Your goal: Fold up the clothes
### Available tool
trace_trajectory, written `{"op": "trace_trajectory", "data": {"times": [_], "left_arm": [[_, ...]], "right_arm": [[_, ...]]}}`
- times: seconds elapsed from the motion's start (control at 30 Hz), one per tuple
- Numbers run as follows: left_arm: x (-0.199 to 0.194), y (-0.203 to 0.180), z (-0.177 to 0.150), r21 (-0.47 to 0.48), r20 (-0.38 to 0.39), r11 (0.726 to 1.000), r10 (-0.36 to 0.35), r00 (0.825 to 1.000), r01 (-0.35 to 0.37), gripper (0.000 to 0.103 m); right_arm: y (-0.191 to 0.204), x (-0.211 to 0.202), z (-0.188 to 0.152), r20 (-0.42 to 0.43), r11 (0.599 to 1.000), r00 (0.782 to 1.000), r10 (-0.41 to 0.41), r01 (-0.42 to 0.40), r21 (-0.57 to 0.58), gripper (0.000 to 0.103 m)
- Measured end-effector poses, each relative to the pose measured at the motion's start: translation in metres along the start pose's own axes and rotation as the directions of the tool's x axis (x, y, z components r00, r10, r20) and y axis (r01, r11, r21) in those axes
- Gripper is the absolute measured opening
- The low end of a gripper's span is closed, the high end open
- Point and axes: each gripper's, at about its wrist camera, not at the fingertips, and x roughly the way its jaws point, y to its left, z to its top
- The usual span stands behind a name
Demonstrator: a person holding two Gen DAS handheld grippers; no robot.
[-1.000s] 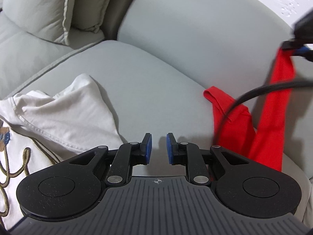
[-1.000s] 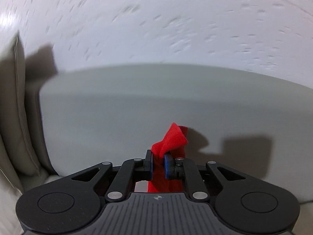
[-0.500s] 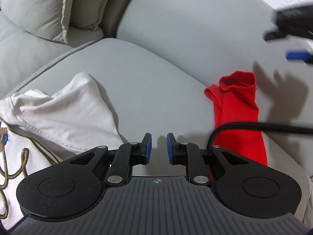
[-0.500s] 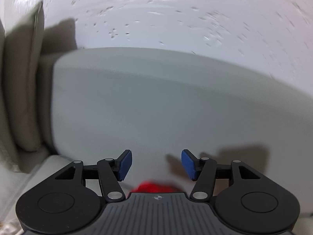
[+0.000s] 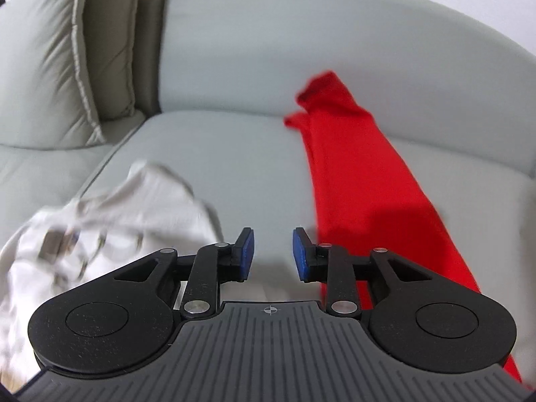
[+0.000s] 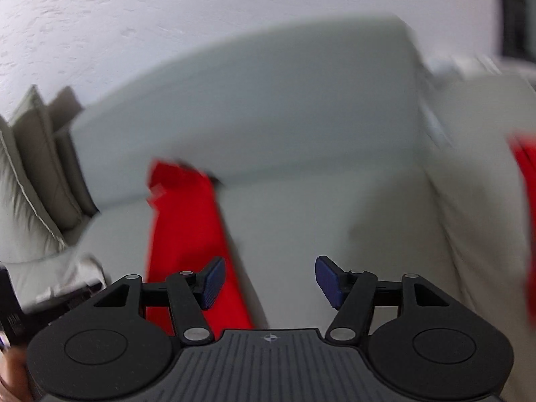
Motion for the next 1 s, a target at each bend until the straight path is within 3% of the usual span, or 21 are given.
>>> {"op": "trace_trajectory", "data": {"times": [0.07, 0.17, 0.23, 0.27, 0.37, 0.4, 0.47, 0.57, 0.67, 0.77, 0.83, 1.0], "left_arm": [[-0.032, -0.016, -0.027, 0.029, -0.025, 0.997, -0.069, 0.997, 0.069, 0.031], [-0.077, -0.045, -0.074, 0.155, -0.046, 0.985, -0.071, 0.996, 0.077, 0.031], [-0.096, -0.057, -0.101, 0.180, -0.061, 0.980, -0.076, 0.995, 0.086, 0.031], [-0.105, -0.062, -0.114, 0.192, -0.068, 0.977, -0.079, 0.995, 0.090, 0.031], [-0.114, -0.076, -0.142, 0.229, -0.087, 0.970, -0.057, 0.995, 0.076, 0.031], [-0.117, -0.081, -0.152, 0.235, -0.079, 0.969, -0.061, 0.995, 0.078, 0.031], [-0.122, -0.088, -0.169, 0.242, -0.066, 0.966, -0.071, 0.995, 0.085, 0.030], [-0.119, -0.096, -0.189, 0.293, -0.056, 0.952, -0.078, 0.995, 0.091, 0.030], [-0.106, -0.091, -0.199, 0.292, -0.140, 0.953, -0.043, 0.989, 0.083, 0.032], [-0.113, -0.082, -0.194, 0.238, -0.209, 0.968, -0.023, 0.978, 0.073, 0.033], [-0.123, -0.075, -0.196, 0.203, -0.241, 0.976, -0.023, 0.970, 0.074, 0.032], [-0.152, -0.060, -0.210, 0.154, -0.202, 0.985, -0.047, 0.978, 0.079, 0.034]], "right_arm": [[-0.012, -0.011, -0.033, -0.039, 0.999, 0.999, 0.038, -0.036, 0.038, 0.061], [-0.020, -0.028, -0.076, -0.074, 0.995, 0.993, 0.095, -0.092, 0.041, 0.061], [-0.014, -0.032, -0.093, -0.074, 0.993, 0.991, 0.115, -0.115, -0.002, 0.061], [-0.011, -0.032, -0.098, -0.071, 0.992, 0.990, 0.119, -0.121, -0.023, 0.057], [0.006, -0.022, -0.119, -0.068, 0.982, 0.991, 0.113, -0.122, -0.145, 0.025], [0.009, -0.020, -0.133, -0.058, 0.969, 0.993, 0.098, -0.108, -0.223, 0.019], [0.012, -0.016, -0.154, -0.043, 0.939, 0.995, 0.087, -0.096, -0.331, 0.019], [0.010, -0.008, -0.165, -0.059, 0.925, 0.995, 0.074, -0.091, -0.369, 0.016], [0.001, -0.015, -0.166, -0.048, 0.925, 0.997, 0.054, -0.068, -0.375, 0.017], [-0.013, -0.027, -0.164, -0.034, 0.946, 0.999, 0.005, -0.016, -0.325, 0.030], [-0.030, -0.034, -0.164, -0.049, 0.967, 0.998, 0.027, -0.038, -0.253, 0.031], [-0.060, -0.046, -0.161, -0.023, 0.989, 0.995, 0.093, -0.095, -0.114, 0.031]]}}
